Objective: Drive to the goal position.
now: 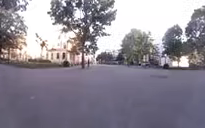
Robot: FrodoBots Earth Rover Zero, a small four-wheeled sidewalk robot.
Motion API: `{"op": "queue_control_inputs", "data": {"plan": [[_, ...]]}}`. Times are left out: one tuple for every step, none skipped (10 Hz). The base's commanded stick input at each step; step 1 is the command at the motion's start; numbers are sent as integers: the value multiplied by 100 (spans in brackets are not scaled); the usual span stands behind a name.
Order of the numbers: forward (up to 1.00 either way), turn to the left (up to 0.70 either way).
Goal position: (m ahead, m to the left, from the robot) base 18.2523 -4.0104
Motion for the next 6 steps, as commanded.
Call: {"op": "queue_control_inputs", "data": {"plan": [[70,0],[70,0],[70,0],[70,0],[70,0],[70,0]]}}
